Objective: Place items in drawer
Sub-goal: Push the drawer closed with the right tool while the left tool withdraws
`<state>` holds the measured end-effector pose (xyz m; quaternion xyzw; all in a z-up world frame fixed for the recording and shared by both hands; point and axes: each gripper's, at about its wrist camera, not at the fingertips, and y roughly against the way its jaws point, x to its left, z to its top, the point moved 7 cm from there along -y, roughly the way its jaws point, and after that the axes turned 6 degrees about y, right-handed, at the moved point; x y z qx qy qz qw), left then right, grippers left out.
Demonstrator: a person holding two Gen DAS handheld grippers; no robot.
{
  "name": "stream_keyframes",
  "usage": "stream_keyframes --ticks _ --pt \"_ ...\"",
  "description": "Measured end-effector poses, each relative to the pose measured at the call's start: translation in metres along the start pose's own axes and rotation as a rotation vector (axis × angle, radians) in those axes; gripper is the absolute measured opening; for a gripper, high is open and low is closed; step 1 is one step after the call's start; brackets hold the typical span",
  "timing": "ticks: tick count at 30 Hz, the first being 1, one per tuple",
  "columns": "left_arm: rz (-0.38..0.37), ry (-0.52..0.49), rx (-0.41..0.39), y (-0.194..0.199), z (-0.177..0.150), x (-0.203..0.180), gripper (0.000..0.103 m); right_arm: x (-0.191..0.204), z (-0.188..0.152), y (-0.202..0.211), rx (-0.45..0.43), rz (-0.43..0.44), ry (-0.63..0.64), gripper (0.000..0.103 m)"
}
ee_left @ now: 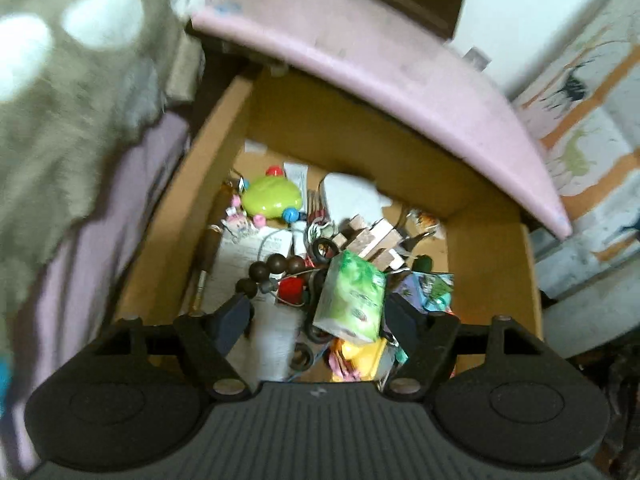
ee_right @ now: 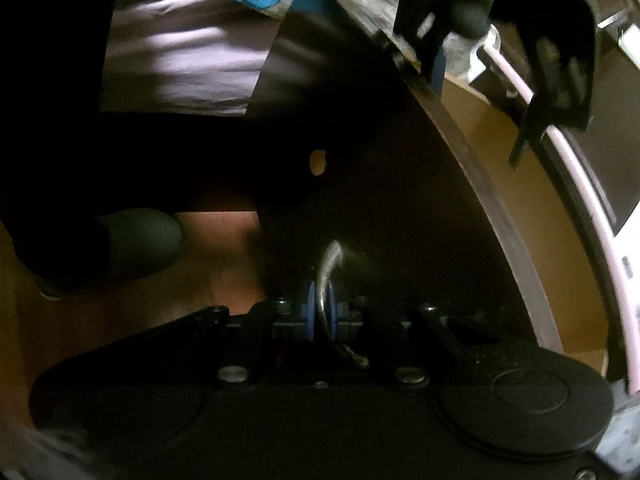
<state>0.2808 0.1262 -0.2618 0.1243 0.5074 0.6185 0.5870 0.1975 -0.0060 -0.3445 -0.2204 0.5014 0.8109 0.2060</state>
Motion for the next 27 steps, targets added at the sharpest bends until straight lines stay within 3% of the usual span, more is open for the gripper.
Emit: stream_keyframes --ticks 4,7,11,15,19,27 --pt "0.017 -0.093 -0.072 0.051 -0.028 -0.005 0.074 -0.002 0.005 -0.001 0.057 -0.009 -0.041 0.006" --pt "0.055 -0.168 -0.134 0.083 -0.05 -0.008 0.074 0.004 0.005 -0.001 0.073 -0.047 0.007 0.006" --pt "0.077 -0.179 -0.175 0.107 -0.063 0.0 0.074 0.008 0.007 -0.003 0.11 -0.083 0.056 0.005" --pt "0.103 -0.17 -0.217 0.116 -0.064 0.01 0.074 0.015 0.009 -0.005 0.158 -0.141 0.104 0.005" --pt "0.136 -0.188 -0.198 0.119 -0.069 0.018 0.074 0.012 0.014 -0.005 0.199 -0.172 0.07 0.004" --pt "0.1 -0.33 -0.194 0.114 -0.083 0.004 0.074 0.003 0.017 0.002 0.241 -0.222 0.031 0.002"
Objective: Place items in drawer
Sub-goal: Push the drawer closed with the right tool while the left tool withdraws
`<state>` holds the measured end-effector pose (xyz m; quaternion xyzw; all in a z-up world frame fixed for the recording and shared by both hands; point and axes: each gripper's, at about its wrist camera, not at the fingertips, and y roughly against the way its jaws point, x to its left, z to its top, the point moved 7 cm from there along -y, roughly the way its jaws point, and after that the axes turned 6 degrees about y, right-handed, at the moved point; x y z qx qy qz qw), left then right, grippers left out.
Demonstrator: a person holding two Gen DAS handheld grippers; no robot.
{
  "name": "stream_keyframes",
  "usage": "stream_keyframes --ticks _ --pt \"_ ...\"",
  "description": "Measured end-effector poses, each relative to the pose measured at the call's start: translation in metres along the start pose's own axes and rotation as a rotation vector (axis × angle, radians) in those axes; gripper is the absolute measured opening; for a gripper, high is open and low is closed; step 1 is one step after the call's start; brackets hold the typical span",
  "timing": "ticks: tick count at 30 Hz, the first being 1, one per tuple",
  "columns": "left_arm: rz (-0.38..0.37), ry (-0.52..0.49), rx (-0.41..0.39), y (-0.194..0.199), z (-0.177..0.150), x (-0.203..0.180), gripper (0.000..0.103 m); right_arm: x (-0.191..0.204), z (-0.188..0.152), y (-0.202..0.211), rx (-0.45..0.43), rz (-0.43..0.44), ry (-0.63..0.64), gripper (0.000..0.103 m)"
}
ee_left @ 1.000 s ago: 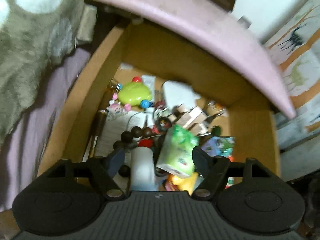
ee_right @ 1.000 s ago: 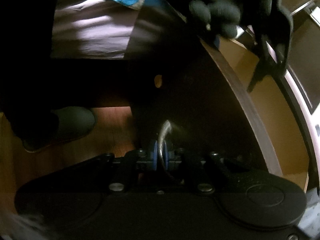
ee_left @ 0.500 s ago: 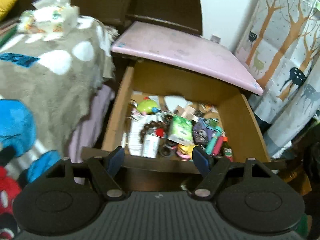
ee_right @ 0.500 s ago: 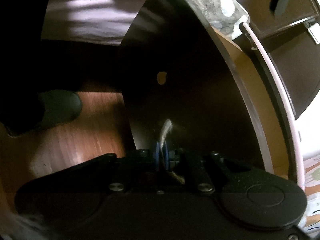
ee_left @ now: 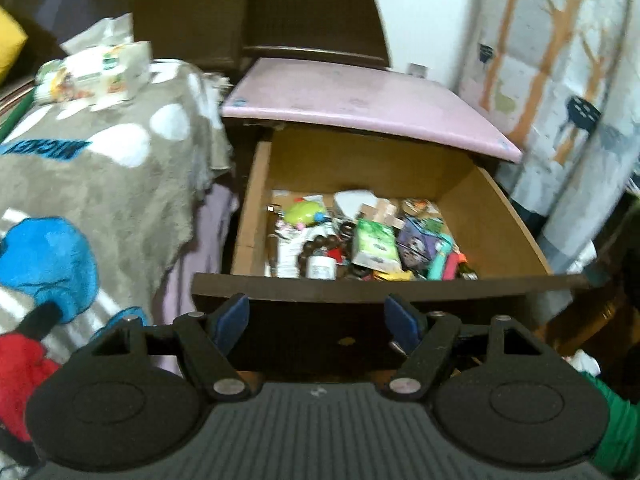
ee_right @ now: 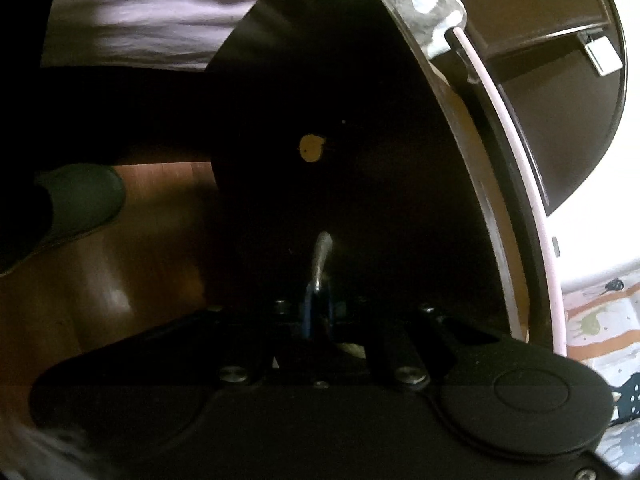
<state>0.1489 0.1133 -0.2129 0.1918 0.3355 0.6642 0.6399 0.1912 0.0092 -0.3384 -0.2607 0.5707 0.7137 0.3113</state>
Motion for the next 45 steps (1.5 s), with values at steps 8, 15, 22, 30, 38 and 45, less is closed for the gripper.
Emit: stream_keyframes --ticks 8,15,22,30,38,45 --pt "-0.037 0.085 0.021 -0.007 0.002 0.016 0.074 -0.001 0.002 -0.004 -0.009 -0.04 0.028 0.0" --pt "-0.039 0.138 0.019 -0.008 0.003 0.026 0.074 0.001 0.007 -0.011 -0.026 -0.086 0.029 0.0" --pt "-0.05 0.152 0.03 -0.011 0.004 0.028 0.074 -0.018 -0.001 -0.017 0.05 -0.055 -0.075 0.0" --pt "-0.052 0.16 0.04 -0.015 0.004 0.031 0.074 -0.04 0.008 -0.048 0.072 -0.084 -0.093 0.0" --pt "-0.021 0.122 0.041 -0.023 0.006 0.029 0.074 -0.051 0.008 -0.072 0.062 -0.132 -0.07 0.001" --pt "-0.008 0.099 0.046 -0.029 0.006 0.029 0.074 -0.067 0.008 -0.092 0.056 -0.164 -0.07 0.001"
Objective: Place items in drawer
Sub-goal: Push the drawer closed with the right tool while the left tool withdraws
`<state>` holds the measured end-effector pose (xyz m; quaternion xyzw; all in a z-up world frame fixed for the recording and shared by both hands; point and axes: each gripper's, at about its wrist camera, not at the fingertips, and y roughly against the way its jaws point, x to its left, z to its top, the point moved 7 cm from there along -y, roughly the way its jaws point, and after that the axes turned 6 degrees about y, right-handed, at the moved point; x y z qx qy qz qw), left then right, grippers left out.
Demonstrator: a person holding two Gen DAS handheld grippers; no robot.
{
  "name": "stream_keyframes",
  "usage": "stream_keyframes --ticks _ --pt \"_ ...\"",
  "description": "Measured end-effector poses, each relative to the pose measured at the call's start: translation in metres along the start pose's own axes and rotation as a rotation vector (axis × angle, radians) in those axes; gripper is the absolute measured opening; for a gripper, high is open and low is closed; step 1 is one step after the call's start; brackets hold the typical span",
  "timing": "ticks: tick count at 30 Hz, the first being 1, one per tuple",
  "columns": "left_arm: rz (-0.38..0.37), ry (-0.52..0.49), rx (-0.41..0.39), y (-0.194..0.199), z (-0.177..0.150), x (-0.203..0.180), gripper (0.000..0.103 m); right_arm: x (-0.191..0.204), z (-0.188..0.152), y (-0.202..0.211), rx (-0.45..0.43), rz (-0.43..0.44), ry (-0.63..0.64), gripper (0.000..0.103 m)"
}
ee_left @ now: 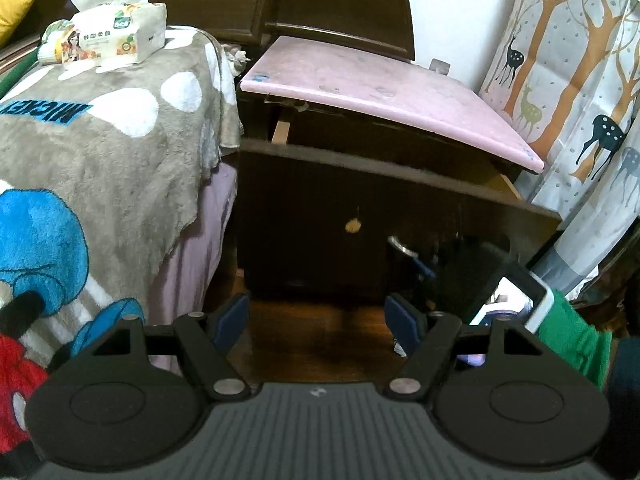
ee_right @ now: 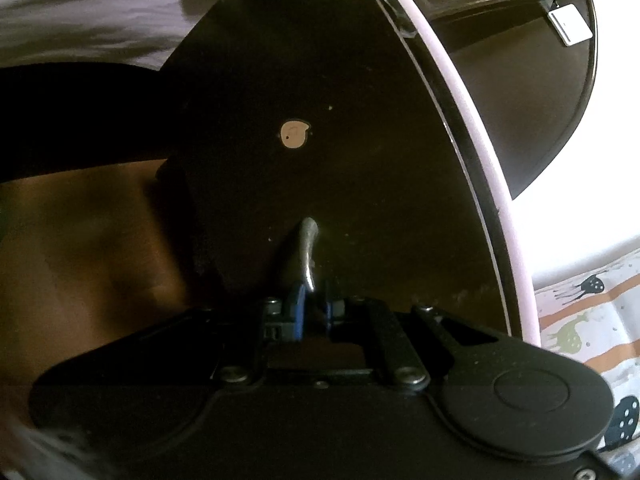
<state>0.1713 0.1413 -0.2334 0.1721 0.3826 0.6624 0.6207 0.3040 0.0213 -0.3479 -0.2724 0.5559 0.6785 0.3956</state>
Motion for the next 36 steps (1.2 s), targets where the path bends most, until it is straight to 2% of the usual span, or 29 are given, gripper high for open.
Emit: stream_keyframes --ticks 20,30,33,36 --pt "0.009 -0.009 0.029 -0.011 -0.001 0.002 0.074 -0.019 0.004 -0.046 -0.015 -0.011 0.038 0.002" --pt "0.014 -0.005 0.045 -0.016 -0.002 0.003 0.074 -0.041 0.012 -0.087 0.029 0.001 0.051 0.002" --pt "0.015 -0.007 0.047 -0.016 -0.002 0.003 0.074 -0.035 0.011 -0.085 0.019 -0.006 0.113 0.002" --pt "0.017 -0.01 0.046 -0.016 -0.002 0.003 0.074 -0.037 0.012 -0.082 0.046 0.009 0.107 0.002"
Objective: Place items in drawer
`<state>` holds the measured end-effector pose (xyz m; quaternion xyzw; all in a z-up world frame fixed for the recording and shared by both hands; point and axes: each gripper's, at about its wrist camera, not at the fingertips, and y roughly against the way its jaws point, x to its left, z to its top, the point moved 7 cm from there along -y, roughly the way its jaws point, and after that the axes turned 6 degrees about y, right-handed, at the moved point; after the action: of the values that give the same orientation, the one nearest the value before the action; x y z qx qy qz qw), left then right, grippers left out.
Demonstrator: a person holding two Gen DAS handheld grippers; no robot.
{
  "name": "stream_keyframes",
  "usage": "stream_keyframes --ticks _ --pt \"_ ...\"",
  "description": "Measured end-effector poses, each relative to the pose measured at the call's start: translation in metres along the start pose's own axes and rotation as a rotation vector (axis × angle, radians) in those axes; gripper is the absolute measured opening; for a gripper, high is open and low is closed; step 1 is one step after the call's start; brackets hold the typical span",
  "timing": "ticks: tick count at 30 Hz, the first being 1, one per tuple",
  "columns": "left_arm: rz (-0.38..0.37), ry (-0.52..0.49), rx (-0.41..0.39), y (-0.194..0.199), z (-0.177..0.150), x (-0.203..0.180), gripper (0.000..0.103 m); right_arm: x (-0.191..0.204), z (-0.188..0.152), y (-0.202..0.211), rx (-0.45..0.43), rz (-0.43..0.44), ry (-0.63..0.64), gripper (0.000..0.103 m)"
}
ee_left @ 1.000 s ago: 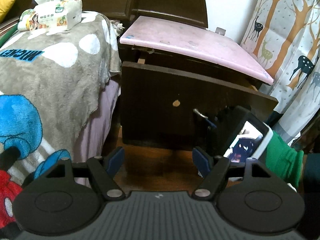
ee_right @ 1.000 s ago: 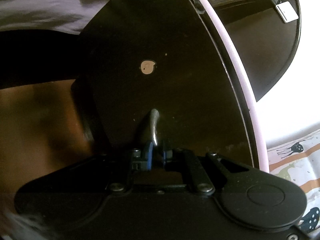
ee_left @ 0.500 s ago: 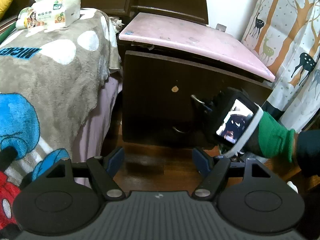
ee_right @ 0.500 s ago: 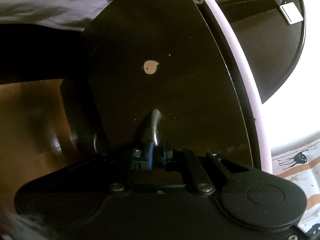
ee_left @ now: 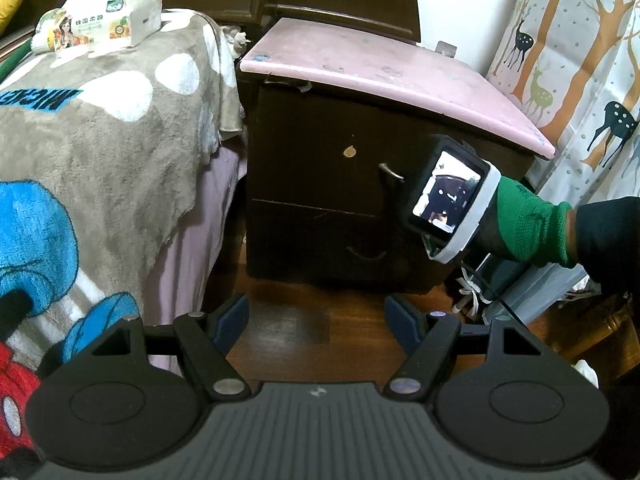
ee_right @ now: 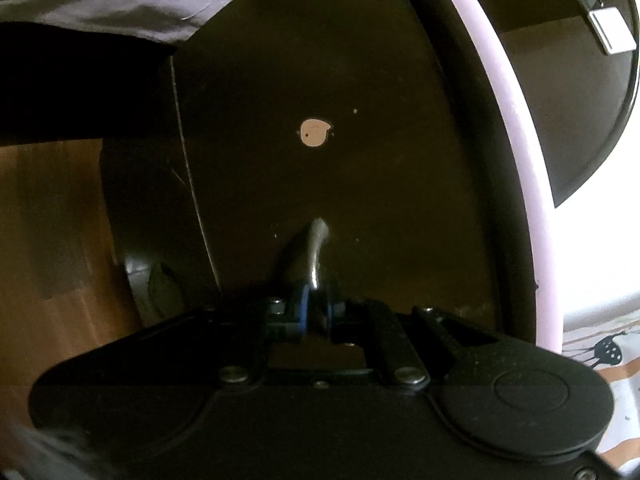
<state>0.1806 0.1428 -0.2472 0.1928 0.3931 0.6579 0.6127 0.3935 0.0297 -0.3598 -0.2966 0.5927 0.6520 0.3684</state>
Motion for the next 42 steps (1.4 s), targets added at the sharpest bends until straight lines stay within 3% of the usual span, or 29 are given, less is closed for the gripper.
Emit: stream_keyframes --ticks 3,4,5,6,10,12,14,19,28,35,37,42 --pt "0.008 -0.011 0.0 0.0 -0.001 -0.001 0.074 -0.01 0.002 0.004 0.035 0.047 -0.065 0.011" --pt "0.009 -0.012 -0.002 0.0 -0.001 -0.002 0.074 -0.013 0.002 0.009 0.045 0.077 -0.1 0.027" --pt "0.01 -0.012 -0.004 0.0 -0.001 -0.002 0.074 -0.014 -0.003 0.01 0.052 0.098 -0.13 0.05" --pt "0.012 -0.013 -0.006 0.001 0.0 -0.003 0.074 -0.017 -0.008 0.018 0.058 0.12 -0.173 0.058" --pt "0.027 -0.035 -0.01 0.002 -0.002 -0.007 0.074 -0.029 -0.03 0.05 0.116 0.189 -0.357 0.068" --pt "0.036 -0.055 -0.008 0.002 -0.004 -0.01 0.074 -0.036 -0.047 0.065 0.177 0.246 -0.501 0.069" --pt "0.053 -0.09 -0.006 0.003 -0.007 -0.014 0.074 -0.043 -0.067 0.086 0.234 0.298 -0.643 0.077" --pt "0.053 -0.115 -0.018 0.014 -0.013 -0.03 0.074 -0.055 -0.091 0.133 0.256 0.272 -0.826 0.08" --pt "0.095 -0.183 -0.088 0.055 -0.015 -0.072 0.074 -0.091 -0.136 0.242 0.188 0.223 -1.052 0.082" --pt "0.095 -0.185 -0.109 0.088 -0.015 -0.1 0.075 -0.093 -0.149 0.294 0.125 0.199 -1.105 0.082" --pt "0.1 -0.2 -0.117 0.096 -0.016 -0.107 0.082 -0.092 -0.151 0.306 0.109 0.193 -1.107 0.082" --pt "0.102 -0.21 -0.135 0.117 -0.011 -0.116 0.082 -0.091 -0.159 0.335 0.08 0.163 -1.136 0.082"
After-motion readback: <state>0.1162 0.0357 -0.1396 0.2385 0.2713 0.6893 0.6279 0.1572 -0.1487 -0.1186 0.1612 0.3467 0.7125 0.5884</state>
